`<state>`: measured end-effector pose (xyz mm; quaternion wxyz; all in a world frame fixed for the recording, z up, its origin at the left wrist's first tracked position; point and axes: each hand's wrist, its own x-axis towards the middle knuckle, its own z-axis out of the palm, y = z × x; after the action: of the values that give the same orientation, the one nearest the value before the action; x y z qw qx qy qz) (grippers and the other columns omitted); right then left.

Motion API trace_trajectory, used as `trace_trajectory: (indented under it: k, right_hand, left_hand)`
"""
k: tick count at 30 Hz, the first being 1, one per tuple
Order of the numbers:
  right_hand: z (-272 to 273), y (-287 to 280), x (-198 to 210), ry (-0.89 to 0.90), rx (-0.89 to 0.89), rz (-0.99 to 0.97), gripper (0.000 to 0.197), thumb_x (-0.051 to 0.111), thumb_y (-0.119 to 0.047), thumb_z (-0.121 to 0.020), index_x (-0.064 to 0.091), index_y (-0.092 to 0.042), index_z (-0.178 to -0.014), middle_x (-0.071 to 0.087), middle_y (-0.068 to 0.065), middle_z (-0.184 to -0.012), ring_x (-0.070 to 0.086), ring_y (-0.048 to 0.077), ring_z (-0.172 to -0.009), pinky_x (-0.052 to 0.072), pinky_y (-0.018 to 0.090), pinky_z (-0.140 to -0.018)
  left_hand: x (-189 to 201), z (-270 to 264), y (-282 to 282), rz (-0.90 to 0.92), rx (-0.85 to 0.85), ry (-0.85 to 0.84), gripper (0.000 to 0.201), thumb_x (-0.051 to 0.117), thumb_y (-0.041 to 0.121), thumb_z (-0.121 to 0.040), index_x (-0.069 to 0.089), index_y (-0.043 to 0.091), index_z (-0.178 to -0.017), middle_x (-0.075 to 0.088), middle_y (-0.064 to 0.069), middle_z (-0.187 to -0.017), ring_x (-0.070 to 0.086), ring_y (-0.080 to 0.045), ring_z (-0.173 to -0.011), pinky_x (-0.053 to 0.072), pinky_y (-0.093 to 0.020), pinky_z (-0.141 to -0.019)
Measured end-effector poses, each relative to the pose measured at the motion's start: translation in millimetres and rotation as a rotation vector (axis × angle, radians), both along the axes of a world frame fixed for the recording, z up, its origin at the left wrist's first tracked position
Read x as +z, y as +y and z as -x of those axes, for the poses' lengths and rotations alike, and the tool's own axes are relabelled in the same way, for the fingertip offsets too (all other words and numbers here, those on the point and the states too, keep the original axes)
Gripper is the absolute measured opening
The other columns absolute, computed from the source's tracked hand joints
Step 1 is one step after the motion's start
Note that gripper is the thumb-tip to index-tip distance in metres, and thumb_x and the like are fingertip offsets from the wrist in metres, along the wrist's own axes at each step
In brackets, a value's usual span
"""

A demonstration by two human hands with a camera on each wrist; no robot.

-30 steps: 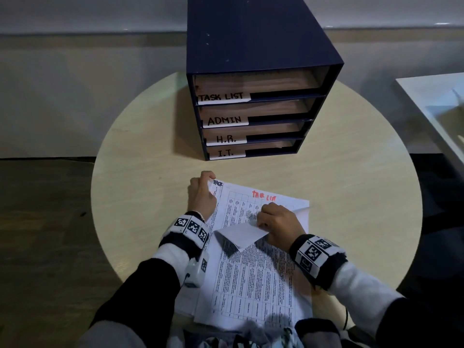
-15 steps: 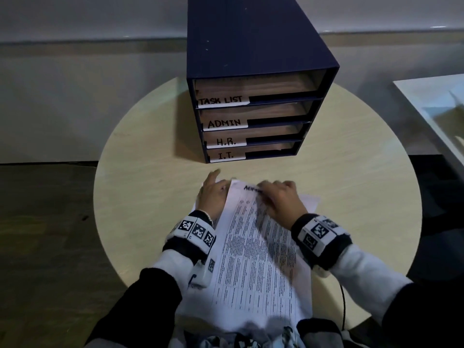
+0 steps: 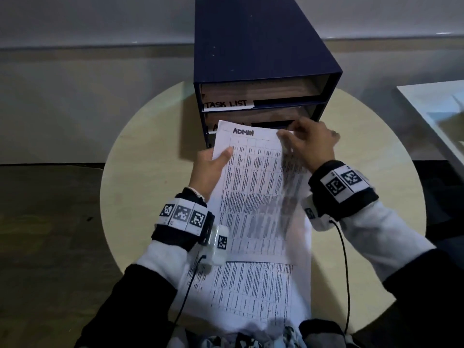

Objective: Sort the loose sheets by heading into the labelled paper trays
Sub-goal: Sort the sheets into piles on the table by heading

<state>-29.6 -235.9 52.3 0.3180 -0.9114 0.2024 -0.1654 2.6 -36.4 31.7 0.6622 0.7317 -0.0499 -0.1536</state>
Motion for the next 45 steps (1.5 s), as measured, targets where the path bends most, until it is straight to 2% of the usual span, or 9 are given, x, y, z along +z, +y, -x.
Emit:
trace_trajectory:
  k: [4,9,14,19,23,26,34,38,45]
  right_hand:
    - [17,-22,-22,-0.08,-0.12,-0.373,0.023,0.074,-0.024,-0.074,0.055,-0.017,-0.085,0.055,0.0,-0.082,0.051,0.016,-0.083,0.04,0.029,-0.075]
    - [45,-15,-50,-0.067,-0.122,-0.908,0.036,0.067,-0.003,-0.08,0.043,-0.009,-0.106,0.06,0.005,-0.085,0.059,0.016,-0.071,0.049,0.026,-0.065]
    - [72,-8,-77,0.145,0.048,-0.914,0.023,0.059,0.002,-0.084,0.06,-0.011,-0.103,0.064,0.003,-0.09,0.057,0.018,-0.079,0.048,0.03,-0.073]
    - [80,-4,-67,0.087,-0.009,-1.004,0.024,0.043,0.004,-0.093,0.055,-0.007,-0.111,0.068,0.0,-0.077,0.066,0.008,-0.068,0.054,0.02,-0.066]
    - [48,-9,-45,-0.083,-0.106,-1.152,0.03,0.035,0.009,-0.094,0.047,0.009,-0.122,0.07,-0.009,-0.06,0.067,0.002,-0.058,0.053,0.014,-0.053]
    - [16,-17,-34,-0.151,-0.129,-1.167,0.028,0.034,0.01,-0.094,0.049,0.01,-0.117,0.071,0.002,-0.085,0.069,0.013,-0.074,0.055,0.017,-0.061]
    - [-23,-37,-19,-0.164,-0.114,-1.146,0.029,0.041,-0.001,-0.095,0.049,-0.012,-0.069,0.049,-0.009,-0.045,0.044,-0.002,-0.039,0.037,0.009,-0.037]
    - [2,-33,-33,-0.044,-0.038,-1.131,0.013,0.047,-0.004,-0.094,0.052,-0.005,-0.081,0.062,0.006,-0.076,0.062,0.008,-0.059,0.047,0.016,-0.052]
    - [-11,-44,-24,-0.124,-0.098,-1.098,0.026,0.045,0.002,-0.093,0.041,-0.01,-0.07,0.055,-0.001,-0.04,0.051,0.009,-0.032,0.035,0.016,-0.033]
  left_hand:
    - [-3,-6,2,0.019,0.017,0.06,0.025,0.055,0.02,-0.092,0.062,0.004,-0.111,0.068,-0.003,-0.104,0.063,-0.006,-0.091,0.05,-0.015,-0.075]
    - [-12,-1,-2,0.001,0.118,0.182,0.045,0.056,0.028,-0.092,0.05,0.001,-0.127,0.055,-0.007,-0.129,0.046,-0.022,-0.126,0.032,-0.042,-0.111]
    - [-7,-12,-6,-0.028,0.185,0.207,0.049,0.054,0.026,-0.094,0.043,0.0,-0.133,0.049,0.002,-0.126,0.044,-0.013,-0.114,0.031,-0.027,-0.099]
    - [-19,-33,-7,0.042,0.203,0.237,0.072,0.065,0.048,-0.07,0.053,0.006,-0.127,0.057,-0.009,-0.13,0.052,-0.028,-0.122,0.037,-0.05,-0.106]
    - [-8,-20,-12,0.063,0.116,0.257,0.012,0.058,0.024,-0.091,0.06,0.015,-0.1,0.063,-0.003,-0.111,0.054,-0.025,-0.117,0.039,-0.047,-0.105]
    - [-14,-4,-6,0.035,0.027,0.219,0.031,0.053,0.018,-0.094,0.055,0.011,-0.124,0.06,0.002,-0.121,0.055,-0.015,-0.114,0.04,-0.035,-0.103]
    - [-33,0,16,0.021,0.011,0.308,0.021,0.046,0.014,-0.097,0.052,0.004,-0.115,0.056,0.0,-0.055,0.039,-0.003,-0.032,0.033,-0.016,-0.034]
    - [-24,-18,5,0.053,0.088,0.258,0.03,0.039,0.013,-0.1,0.046,0.002,-0.126,0.054,0.005,-0.05,0.036,-0.002,-0.032,0.034,-0.018,-0.042]
    - [1,-47,-20,0.155,0.157,0.271,0.043,0.034,0.005,-0.099,0.024,-0.006,-0.14,0.058,-0.007,-0.07,0.051,-0.007,-0.04,0.046,-0.016,-0.044]
